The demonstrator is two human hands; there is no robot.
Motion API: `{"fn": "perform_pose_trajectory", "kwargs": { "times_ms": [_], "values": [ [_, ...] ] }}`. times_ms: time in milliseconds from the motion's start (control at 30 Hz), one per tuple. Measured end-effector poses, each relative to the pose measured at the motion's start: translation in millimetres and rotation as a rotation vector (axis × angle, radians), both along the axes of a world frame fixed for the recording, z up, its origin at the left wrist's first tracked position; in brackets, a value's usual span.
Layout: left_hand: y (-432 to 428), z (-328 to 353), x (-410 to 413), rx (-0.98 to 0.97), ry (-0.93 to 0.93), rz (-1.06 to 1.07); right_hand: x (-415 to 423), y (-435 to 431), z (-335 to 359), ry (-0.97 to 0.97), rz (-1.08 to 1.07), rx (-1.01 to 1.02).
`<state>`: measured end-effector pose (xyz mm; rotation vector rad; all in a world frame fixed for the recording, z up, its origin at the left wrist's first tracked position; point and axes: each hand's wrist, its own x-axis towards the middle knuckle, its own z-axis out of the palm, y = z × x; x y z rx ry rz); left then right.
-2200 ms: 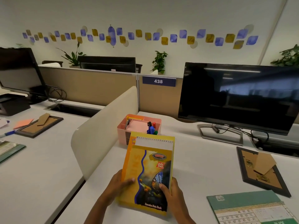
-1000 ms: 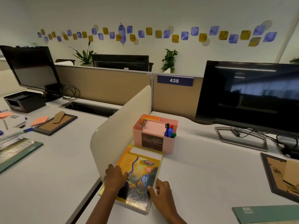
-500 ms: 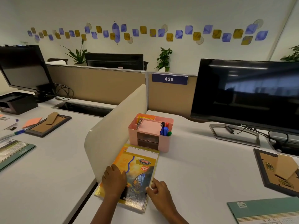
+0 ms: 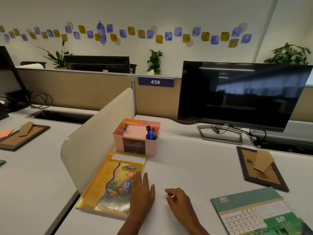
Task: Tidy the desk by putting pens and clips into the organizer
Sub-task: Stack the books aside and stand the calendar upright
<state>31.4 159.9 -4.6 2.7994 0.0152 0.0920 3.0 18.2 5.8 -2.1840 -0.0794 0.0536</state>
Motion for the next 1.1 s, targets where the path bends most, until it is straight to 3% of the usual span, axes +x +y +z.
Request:
{"fn": "perform_pose_trajectory", "kwargs": {
  "times_ms": [233, 500, 633, 867, 1100],
  "values": [
    [-84.4, 17.7, -22.3, -0.15, 0.005, -0.115, -14.9, -99.6, 7.4, -0.076, -0.238, -0.091],
    [-156.7, 27.1, -36.8, -0.308, 0.452, -0.174, -40.3, -223.7, 7.3, -0.059, -0.585, -0.332],
    [-181.4, 40.7, -46.7, -0.252, 0.6, -0.273, -59.7, -270.9, 10.9, 0.091, -0.779, -0.477],
    [-187.1, 43.5, -56.9, -0.331, 0.712, -0.244, -82.9, -305.9, 2.8, 0.194, -0.815, -0.449],
    [-190.6, 48.5, -62.6, -0.431, 0.675, -0.189, -79.4, -312.1, 17.0, 0.271, -0.701, -0.227]
  ]
}}
